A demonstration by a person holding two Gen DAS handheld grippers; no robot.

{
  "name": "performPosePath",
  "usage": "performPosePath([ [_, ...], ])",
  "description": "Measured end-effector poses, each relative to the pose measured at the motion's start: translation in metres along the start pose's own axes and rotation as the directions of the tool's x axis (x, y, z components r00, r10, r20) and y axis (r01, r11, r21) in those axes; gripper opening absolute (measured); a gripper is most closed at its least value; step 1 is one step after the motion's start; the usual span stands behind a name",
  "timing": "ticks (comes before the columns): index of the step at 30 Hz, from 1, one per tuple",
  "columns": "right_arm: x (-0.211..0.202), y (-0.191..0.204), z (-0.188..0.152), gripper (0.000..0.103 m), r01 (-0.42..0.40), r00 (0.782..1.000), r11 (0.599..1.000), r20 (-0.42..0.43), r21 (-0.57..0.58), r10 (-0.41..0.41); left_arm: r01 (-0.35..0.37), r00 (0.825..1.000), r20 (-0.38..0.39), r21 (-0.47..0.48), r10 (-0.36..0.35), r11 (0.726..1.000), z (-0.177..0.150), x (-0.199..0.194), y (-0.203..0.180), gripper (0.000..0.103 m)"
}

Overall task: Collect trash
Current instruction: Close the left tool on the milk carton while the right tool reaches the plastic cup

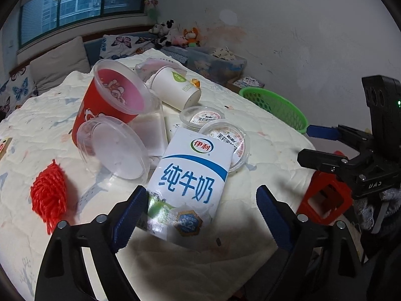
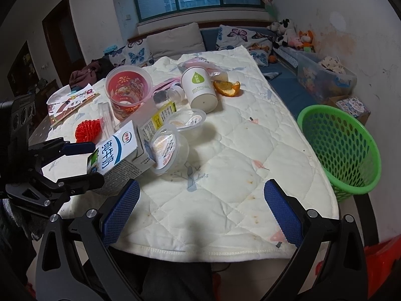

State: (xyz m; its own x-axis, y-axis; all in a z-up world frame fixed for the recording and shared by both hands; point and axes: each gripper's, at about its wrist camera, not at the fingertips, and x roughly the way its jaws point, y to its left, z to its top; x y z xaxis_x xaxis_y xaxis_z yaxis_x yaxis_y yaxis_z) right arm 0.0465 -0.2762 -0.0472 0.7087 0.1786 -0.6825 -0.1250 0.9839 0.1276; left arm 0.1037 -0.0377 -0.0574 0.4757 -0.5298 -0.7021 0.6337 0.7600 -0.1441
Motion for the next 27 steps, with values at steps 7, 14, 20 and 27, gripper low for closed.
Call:
performPosePath([
  [7,0.009,-0.001,0.001,0.098,-0.008,1.0,1.0,-0.015,0.003,0.008,0.037,0.999,0.006,-0.002,-0.037,0.999,0.006,-0.001,0.011,0.087],
  [14,0.016,-0.003,0.002,0.098,-0.016,0.999,1.0,-0.027,0.007,0.016,0.037,0.999,-0.038,0.036,-0.035,0.999,0.01,0.01,0.008,0.089],
  [20,0.021,-0.005,0.002,0.098,-0.018,0.999,1.0,-0.034,0.012,0.019,0.01,0.997,-0.072,0.054,-0.006,0.999,0.008,0.018,0.006,0.088],
  [27,0.026,-0.002,0.001,0.098,-0.028,0.999,1.0,-0.042,0.008,0.028,-0.039,0.995,-0.09,0.077,0.046,0.996,0.007,0.025,0.001,0.08],
])
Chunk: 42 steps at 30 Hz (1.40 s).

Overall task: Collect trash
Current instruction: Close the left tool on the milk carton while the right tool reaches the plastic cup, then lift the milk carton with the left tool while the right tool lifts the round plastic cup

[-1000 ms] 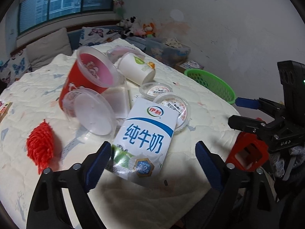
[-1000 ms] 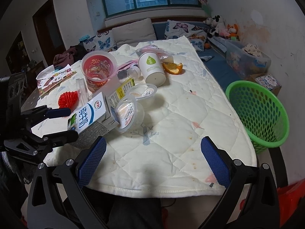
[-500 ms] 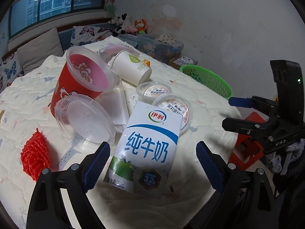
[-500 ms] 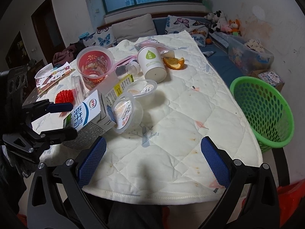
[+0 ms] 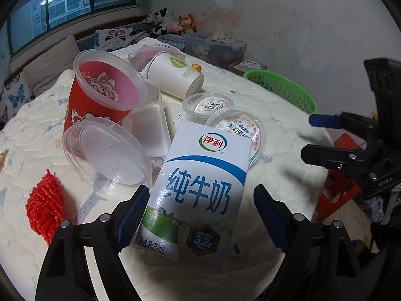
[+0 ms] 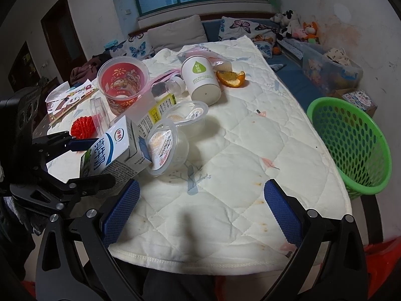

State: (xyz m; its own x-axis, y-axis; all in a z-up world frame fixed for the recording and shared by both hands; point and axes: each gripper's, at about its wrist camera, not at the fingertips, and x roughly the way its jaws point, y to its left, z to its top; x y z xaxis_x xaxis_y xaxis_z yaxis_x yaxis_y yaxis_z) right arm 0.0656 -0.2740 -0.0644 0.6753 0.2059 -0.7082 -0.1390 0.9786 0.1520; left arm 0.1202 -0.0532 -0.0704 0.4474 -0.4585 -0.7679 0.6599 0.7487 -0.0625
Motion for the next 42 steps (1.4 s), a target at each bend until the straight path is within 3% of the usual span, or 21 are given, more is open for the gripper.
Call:
performPosePath([
  [3,0.001,0.0,-0.001,0.098,0.001,1.0,1.0,-0.001,-0.005,-0.001,-0.042,0.999,-0.001,0.014,0.042,0.999,-0.001,0.0,-0.005,0.073],
  [8,0.003,0.0,-0.001,0.098,0.001,1.0,1.0,0.0,-0.001,-0.001,-0.098,0.995,0.008,0.024,0.098,0.995,-0.004,-0.004,-0.012,0.071],
  [17,0.006,0.004,-0.002,0.098,-0.016,1.0,1.0,0.0,-0.027,0.016,-0.069,0.993,0.087,-0.075,0.075,0.995,-0.015,-0.04,-0.005,0.068],
  [30,0.047,0.042,0.014,0.093,-0.005,1.0,0.984,-0.028,-0.178,0.0,-0.093,0.972,0.194,-0.196,0.132,0.976,-0.027,-0.096,0.019,0.068],
  [42,0.092,0.051,0.023,0.078,0.051,0.994,0.965,-0.077,-0.257,-0.073,-0.095,0.965,0.221,-0.216,0.143,0.972,-0.031,-0.106,0.027,0.068],
])
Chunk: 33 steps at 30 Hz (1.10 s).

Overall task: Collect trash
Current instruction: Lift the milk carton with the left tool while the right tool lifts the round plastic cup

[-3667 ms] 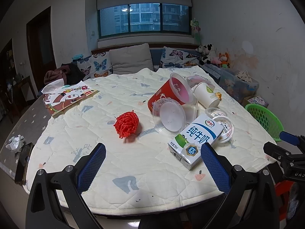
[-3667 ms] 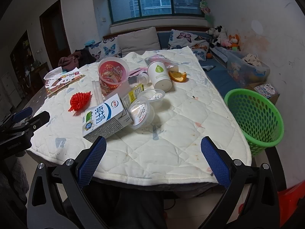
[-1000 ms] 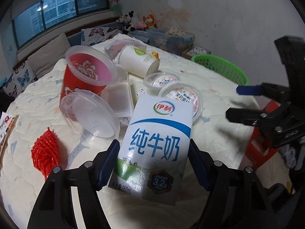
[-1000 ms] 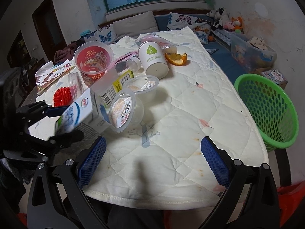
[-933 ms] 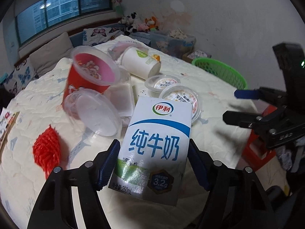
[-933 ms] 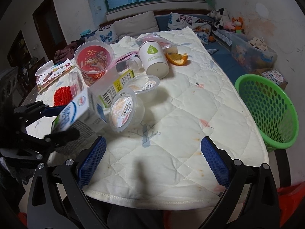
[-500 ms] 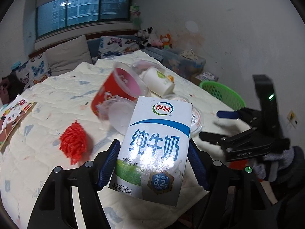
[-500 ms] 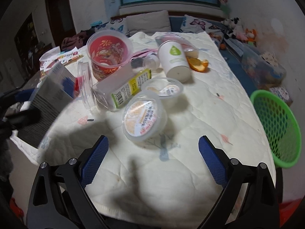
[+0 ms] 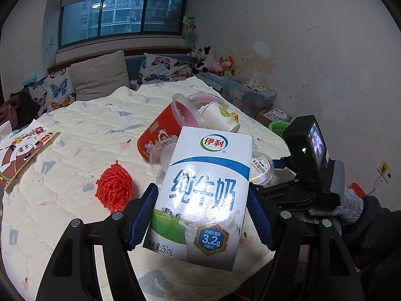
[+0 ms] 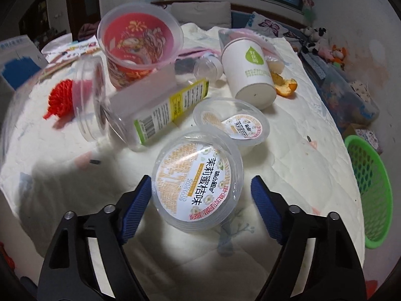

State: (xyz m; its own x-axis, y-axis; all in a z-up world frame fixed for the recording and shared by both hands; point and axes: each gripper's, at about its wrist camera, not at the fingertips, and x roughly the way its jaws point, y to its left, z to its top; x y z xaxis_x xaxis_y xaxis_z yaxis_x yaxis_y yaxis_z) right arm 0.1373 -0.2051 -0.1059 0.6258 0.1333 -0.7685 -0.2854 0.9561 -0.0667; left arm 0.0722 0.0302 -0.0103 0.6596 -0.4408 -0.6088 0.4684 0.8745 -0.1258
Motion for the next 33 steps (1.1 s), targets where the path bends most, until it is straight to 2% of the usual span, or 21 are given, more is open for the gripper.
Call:
performPosePath([
  [5,0.002,-0.007,-0.002,0.064,-0.02,1.0,0.999,0.005,0.031,0.02,0.007,1.0,-0.004,-0.008,-0.007,1.0,0.001,0.003,0.0,0.068],
  [9,-0.007,-0.015,-0.005,0.064,-0.04,0.999,0.997,0.023,0.068,0.038,0.013,1.0,0.004,-0.005,-0.013,1.0,0.002,0.002,-0.001,0.068],
  [13,-0.025,-0.029,-0.01,0.064,-0.094,0.995,0.989,0.045,0.117,0.089,0.026,1.0,0.008,0.006,-0.026,1.0,0.01,0.004,-0.008,0.068],
  [18,-0.051,-0.047,-0.018,0.064,-0.106,0.992,0.979,0.078,0.172,0.094,0.058,0.998,0.009,0.042,-0.058,0.997,0.022,0.015,-0.028,0.068],
  [23,-0.075,-0.095,-0.03,0.064,-0.067,0.993,0.962,0.114,0.266,0.038,0.112,0.994,-0.012,0.075,-0.111,0.991,0.04,0.036,-0.055,0.068],
  [25,-0.08,-0.121,-0.036,0.064,-0.024,0.994,0.952,0.113,0.306,-0.011,0.128,0.992,-0.018,0.09,-0.126,0.988,0.046,0.045,-0.067,0.068],
  [31,-0.078,-0.213,-0.062,0.064,0.077,0.991,0.888,0.06,0.453,-0.117,0.196,0.98,-0.045,0.136,-0.192,0.971,0.072,0.082,-0.113,0.068],
  [33,-0.068,-0.245,-0.072,0.064,0.101,0.992,0.864,0.021,0.493,-0.128,0.218,0.976,-0.058,0.142,-0.211,0.966,0.082,0.097,-0.127,0.068],
])
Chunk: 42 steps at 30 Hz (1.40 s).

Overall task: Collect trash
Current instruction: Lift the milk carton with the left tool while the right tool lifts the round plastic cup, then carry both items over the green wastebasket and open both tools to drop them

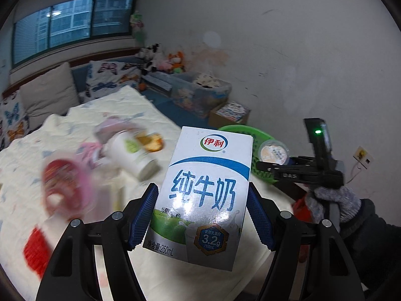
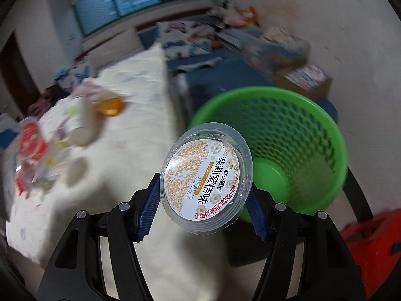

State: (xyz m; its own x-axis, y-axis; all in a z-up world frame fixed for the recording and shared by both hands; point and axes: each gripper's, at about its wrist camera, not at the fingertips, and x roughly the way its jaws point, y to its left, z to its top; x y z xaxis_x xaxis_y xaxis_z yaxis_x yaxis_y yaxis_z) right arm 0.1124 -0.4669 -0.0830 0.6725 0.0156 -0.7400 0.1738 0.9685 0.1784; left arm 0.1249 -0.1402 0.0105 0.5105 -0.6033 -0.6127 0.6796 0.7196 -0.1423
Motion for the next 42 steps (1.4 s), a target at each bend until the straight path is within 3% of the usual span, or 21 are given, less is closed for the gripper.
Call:
performPosePath([
  [5,0.037,-0.052,0.009,0.064,0.013,0.995,0.996,-0.102,0.091,-0.004,0.028,0.999,-0.018,0.005,-0.028,1.0,0.022,0.033,-0.015,0.068],
  [10,0.061,-0.074,0.01,0.064,0.013,0.987,0.991,-0.16,0.133,0.009,0.038,0.998,-0.055,0.014,-0.038,0.999,0.037,0.066,-0.022,0.068],
  [17,0.069,-0.085,0.007,0.065,0.005,0.984,0.986,-0.174,0.168,0.024,0.072,0.991,-0.11,0.01,-0.071,0.997,0.063,0.116,-0.032,0.068],
  [29,0.009,-0.098,-0.002,0.069,0.001,0.999,0.989,-0.052,0.147,0.006,0.133,0.97,-0.216,0.094,-0.111,0.987,0.091,0.193,-0.073,0.068],
  [35,-0.025,-0.114,-0.019,0.07,0.051,0.999,0.983,0.011,0.176,-0.054,0.156,0.948,-0.301,0.15,-0.105,0.976,0.097,0.235,-0.103,0.068],
  [42,-0.038,-0.129,-0.037,0.07,0.064,0.997,0.969,0.025,0.24,-0.072,0.154,0.915,-0.398,0.205,-0.061,0.967,0.097,0.288,-0.134,0.068],
])
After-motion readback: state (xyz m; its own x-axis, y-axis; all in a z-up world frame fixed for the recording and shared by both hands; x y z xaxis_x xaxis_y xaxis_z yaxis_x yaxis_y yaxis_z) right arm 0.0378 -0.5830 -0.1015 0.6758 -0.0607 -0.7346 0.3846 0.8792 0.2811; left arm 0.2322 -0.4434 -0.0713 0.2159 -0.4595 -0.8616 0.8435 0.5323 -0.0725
